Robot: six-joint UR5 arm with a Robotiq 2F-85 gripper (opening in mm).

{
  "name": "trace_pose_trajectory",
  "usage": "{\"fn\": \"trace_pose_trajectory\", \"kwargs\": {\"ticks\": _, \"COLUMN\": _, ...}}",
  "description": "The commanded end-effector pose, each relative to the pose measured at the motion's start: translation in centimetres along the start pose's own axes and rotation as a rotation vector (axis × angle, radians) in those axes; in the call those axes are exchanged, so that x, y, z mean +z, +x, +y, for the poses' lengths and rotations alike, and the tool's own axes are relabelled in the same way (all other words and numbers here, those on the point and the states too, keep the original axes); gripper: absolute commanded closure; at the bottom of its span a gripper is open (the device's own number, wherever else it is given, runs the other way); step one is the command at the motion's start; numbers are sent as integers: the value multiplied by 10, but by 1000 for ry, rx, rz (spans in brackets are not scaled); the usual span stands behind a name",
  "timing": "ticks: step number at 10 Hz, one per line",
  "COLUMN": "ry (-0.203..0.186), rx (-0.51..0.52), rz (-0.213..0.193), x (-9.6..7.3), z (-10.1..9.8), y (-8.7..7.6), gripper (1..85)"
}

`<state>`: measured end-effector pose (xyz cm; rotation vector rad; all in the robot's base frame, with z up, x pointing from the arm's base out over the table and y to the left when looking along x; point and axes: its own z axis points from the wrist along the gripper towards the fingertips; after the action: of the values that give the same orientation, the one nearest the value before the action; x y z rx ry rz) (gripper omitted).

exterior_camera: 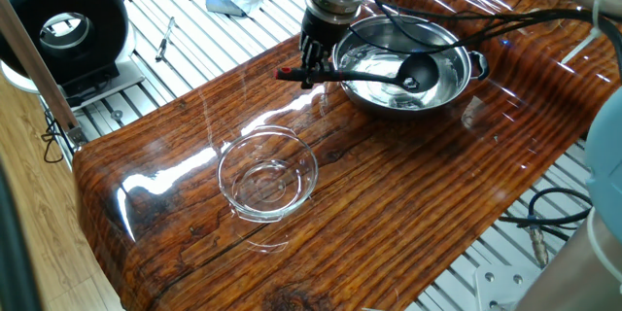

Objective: Scoop water with a large spoon from one bowl to another

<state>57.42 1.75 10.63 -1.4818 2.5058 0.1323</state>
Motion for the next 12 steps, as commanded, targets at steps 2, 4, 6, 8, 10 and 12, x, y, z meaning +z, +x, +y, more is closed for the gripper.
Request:
{"fn": "trace_pose_trajectory", "kwargs": {"ticks": 2, "ry": -80, "rx": 39, "rz": -57, "x": -18, "z": 17, "y": -14, "gripper": 847}}
{"fn": "trace_pose_trajectory", "kwargs": {"ticks": 4, "ry": -140, "rx": 59, "rz": -48, "x": -23, "z": 23, "y": 0, "gripper": 847}}
{"fn": "trace_pose_trajectory", "kwargs": {"ticks": 6, "ry": -191, "rx": 77, "rz": -38, "x": -24, "z": 31, "y": 11, "gripper": 847}}
{"fn": "trace_pose_trajectory", "kwargs": {"ticks": 8, "ry": -251, "rx": 90, "rz": -57, "x": -23, "z": 44, "y": 10, "gripper": 847}}
{"fn": "trace_pose_trajectory", "kwargs": {"ticks": 10, "ry": -306, "rx": 105, "rz": -78, "x": -23, "z": 55, "y": 4, "gripper": 847}}
{"fn": "trace_pose_trajectory", "kwargs": {"ticks": 12, "ry": -343, "rx": 112, "rz": -88, "x": -22, "z": 59, "y": 2, "gripper": 847}}
